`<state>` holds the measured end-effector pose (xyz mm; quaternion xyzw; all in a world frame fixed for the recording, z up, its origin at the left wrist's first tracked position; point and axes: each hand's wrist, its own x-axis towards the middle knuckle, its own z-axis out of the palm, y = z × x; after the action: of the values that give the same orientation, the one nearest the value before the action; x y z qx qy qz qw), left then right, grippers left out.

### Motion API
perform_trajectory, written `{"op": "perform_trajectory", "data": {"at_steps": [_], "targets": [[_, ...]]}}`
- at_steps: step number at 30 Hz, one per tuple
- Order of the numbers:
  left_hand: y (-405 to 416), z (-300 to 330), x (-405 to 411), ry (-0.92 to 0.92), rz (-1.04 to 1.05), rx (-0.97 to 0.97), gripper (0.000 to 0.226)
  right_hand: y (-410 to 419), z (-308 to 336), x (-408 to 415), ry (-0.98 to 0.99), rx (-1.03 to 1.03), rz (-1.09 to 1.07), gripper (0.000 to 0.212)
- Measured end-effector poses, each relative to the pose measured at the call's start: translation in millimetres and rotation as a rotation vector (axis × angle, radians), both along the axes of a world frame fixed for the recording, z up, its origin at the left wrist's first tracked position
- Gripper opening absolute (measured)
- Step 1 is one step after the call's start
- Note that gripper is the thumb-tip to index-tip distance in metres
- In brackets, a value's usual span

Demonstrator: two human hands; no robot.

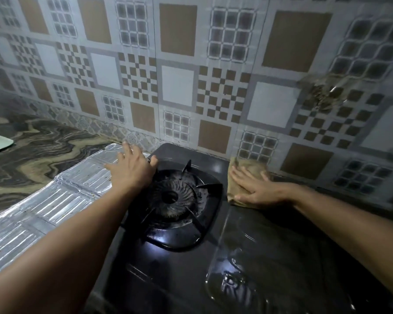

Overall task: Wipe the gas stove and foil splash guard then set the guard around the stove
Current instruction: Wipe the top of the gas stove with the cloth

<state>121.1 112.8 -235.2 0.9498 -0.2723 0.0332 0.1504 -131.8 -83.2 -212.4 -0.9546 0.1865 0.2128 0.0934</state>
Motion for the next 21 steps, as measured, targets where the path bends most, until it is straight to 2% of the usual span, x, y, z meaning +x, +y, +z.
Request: {"op": "perform_trajectory", "data": {"at_steps": [3,6,10,14,18,21], "targets": [[0.8,6.1,-4.4,-0.026,-0.024,-0.037,0.066,14.4,-4.8,-15.3,-0.026,0.041,0.069,0.077],[0.0,12.9,-11.3,-0.149,-0.093,0.006,0.063,2.3,-3.0,-0.9,-0.038,0.052,-0.035,0.084],[-15.3,19.3,-47.3,-0.179,-0.382,0.058,0.061,4.5,-15.9,16.0,-0.165,-0.048,-0.216,0.068],[-28.1,10.1,-96.6,-0.046,-0.653,0.106,0.056,41.2,-16.2,-5.2,-0.153,-0.109,-0.136,0.064],[-30.9,9.6,-105.8,-0.006,-0.610,0.220,0.058,105.3,-13.4,-51.7,-0.161,-0.087,0.012,0.073],[-36.9,14.3,-115.3,0.009,-0.569,0.248,0.060,119.7,-15.2,-60.2,-0.181,-0.047,-0.026,0.073]]}}
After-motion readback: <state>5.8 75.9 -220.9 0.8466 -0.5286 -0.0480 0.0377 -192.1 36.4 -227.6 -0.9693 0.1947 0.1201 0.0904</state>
